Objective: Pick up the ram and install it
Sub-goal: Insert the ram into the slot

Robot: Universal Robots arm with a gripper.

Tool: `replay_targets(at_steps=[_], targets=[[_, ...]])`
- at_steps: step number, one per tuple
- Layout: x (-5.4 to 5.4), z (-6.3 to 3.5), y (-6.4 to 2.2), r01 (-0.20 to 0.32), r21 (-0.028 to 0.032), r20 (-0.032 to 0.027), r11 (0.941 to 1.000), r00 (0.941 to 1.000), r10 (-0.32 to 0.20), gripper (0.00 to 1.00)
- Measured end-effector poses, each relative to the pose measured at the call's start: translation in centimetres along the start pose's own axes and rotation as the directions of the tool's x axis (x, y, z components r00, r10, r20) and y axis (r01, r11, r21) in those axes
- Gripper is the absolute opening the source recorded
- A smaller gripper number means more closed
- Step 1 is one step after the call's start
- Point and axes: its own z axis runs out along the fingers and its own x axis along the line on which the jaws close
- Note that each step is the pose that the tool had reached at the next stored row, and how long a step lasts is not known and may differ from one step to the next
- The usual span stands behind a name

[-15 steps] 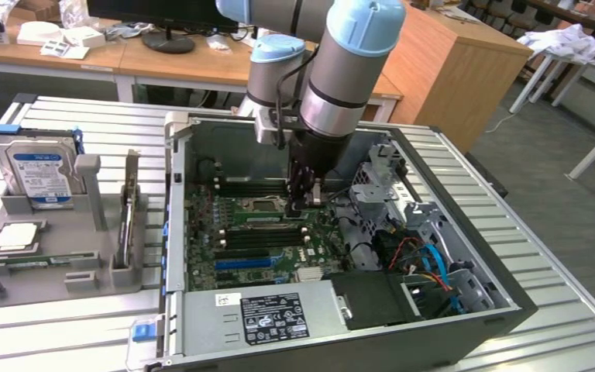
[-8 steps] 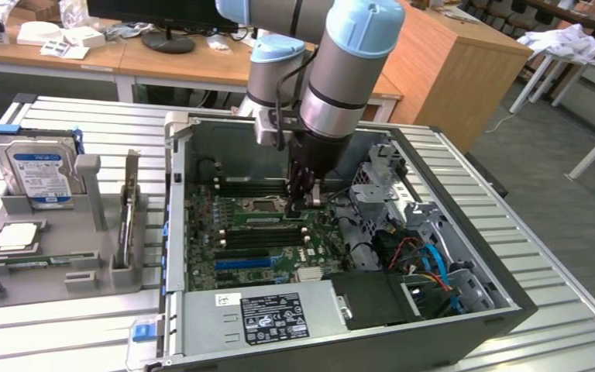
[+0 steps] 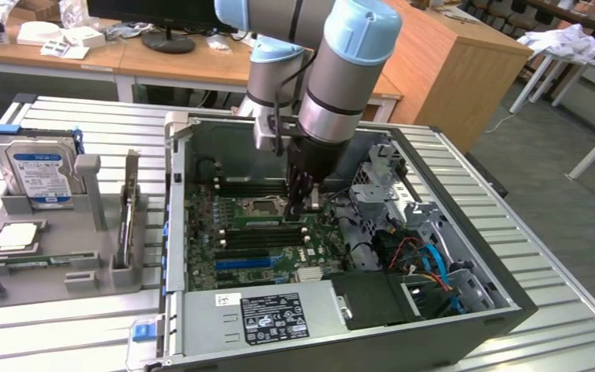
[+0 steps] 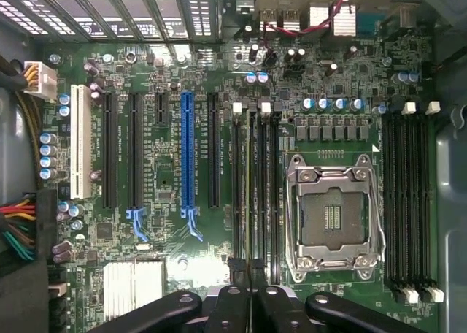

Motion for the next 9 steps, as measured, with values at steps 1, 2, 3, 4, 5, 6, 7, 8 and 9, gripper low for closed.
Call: replay_targets(at_steps=[1, 2, 3, 4, 5, 6, 7, 8, 9], targets=[[0.01, 0.09, 0.00, 0.000, 0.0000, -0.0001, 1.0000, 1.0000, 0.000, 0.12], [0.01, 0.17, 0.00, 0.000, 0.0000, 0.0000, 1.0000, 1.0000, 0.000, 0.12], [0.01, 0.25, 0.00, 0.000, 0.0000, -0.0001, 1.0000, 1.0000, 0.000, 0.12], [0.01, 0.31, 0.00, 0.000, 0.0000, -0.0001, 1.0000, 1.0000, 0.000, 0.12], [0.02, 0.34, 0.00, 0.000, 0.0000, -0.0002, 1.0000, 1.0000, 0.000, 0.12], [0.02, 0.34, 0.00, 0.000, -0.0001, -0.0003, 1.0000, 1.0000, 0.000, 0.12], [0.02, 0.34, 0.00, 0.000, -0.0001, -0.0003, 1.0000, 1.0000, 0.000, 0.12], [0.02, 0.36, 0.00, 0.000, 0.0001, 0.0001, 1.0000, 1.0000, 0.000, 0.12], [0.03, 0.36, 0.00, 0.000, 0.0001, 0.0002, 1.0000, 1.0000, 0.000, 0.12]])
